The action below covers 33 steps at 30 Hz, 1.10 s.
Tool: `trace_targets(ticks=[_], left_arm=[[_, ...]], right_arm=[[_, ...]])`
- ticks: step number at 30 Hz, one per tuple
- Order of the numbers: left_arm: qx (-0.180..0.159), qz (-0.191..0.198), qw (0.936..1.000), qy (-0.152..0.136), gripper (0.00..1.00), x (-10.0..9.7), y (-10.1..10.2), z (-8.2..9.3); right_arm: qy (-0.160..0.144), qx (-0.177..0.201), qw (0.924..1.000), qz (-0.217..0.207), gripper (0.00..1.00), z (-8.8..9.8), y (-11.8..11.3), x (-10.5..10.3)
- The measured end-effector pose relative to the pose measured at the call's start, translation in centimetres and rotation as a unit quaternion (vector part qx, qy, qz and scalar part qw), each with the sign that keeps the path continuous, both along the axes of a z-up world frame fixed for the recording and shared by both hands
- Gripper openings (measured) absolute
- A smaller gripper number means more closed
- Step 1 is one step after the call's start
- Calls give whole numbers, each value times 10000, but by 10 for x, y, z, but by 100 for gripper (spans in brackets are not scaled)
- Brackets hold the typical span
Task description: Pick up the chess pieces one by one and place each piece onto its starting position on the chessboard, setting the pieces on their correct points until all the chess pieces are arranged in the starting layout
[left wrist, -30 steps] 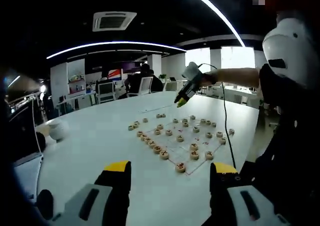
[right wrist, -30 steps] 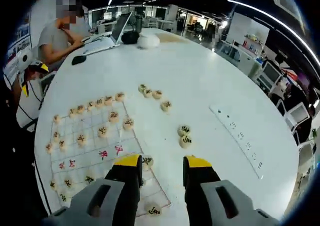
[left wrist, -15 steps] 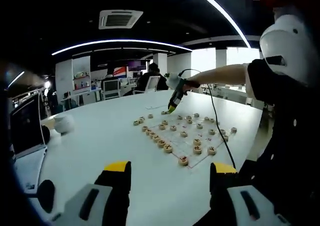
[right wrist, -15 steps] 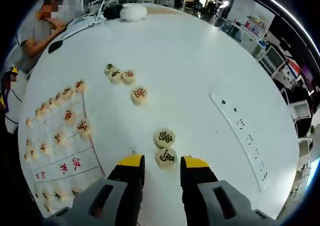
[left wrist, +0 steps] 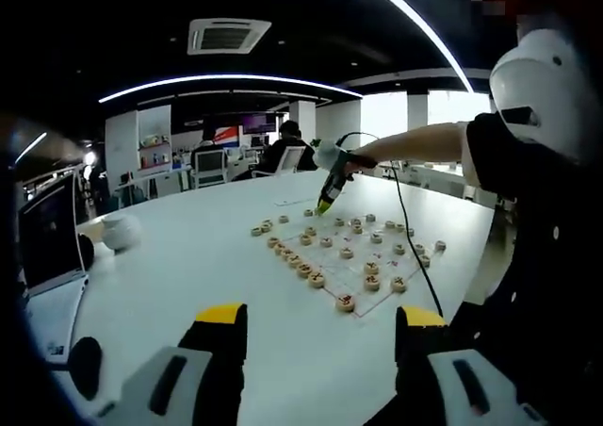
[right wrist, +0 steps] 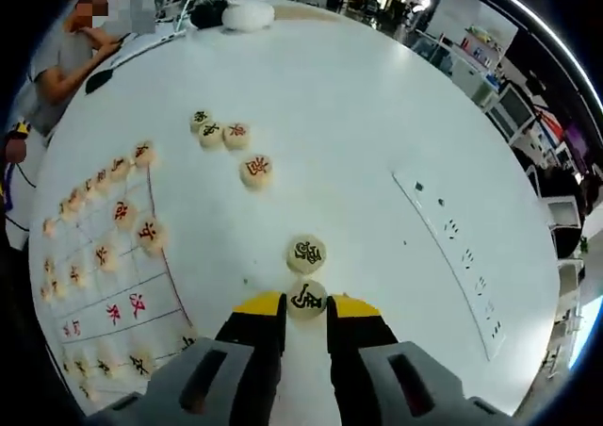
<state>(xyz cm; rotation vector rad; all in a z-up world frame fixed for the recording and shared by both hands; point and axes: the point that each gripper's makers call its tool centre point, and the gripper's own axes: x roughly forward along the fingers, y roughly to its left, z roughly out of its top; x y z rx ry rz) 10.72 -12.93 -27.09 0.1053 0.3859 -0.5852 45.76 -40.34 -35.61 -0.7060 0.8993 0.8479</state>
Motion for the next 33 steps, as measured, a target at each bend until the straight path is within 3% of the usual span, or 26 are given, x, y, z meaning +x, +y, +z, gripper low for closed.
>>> trace_targets(ticks=[6,14,22,29,33], left_arm=[[4,-132,9999,-27,64,4,-8,2],[37,-403,9991,-113,64,13,-25,7],[68,-655,9976,-199,64,17,-42,14],[113,-881,9959,-163,64,21,-58,13],[122,-970,9951,-145,64,22,-64,13]], right_arm=[[-314,395,9987,67,19,37,-12,-16],[-749,950,9926,109,19,88,-40,-79],[-1403,1464,9792,-29,19,132,-79,-140],[-1799,1781,9670,-281,19,146,-109,-209],[-1886,1740,9656,-431,19,143,-124,-243]])
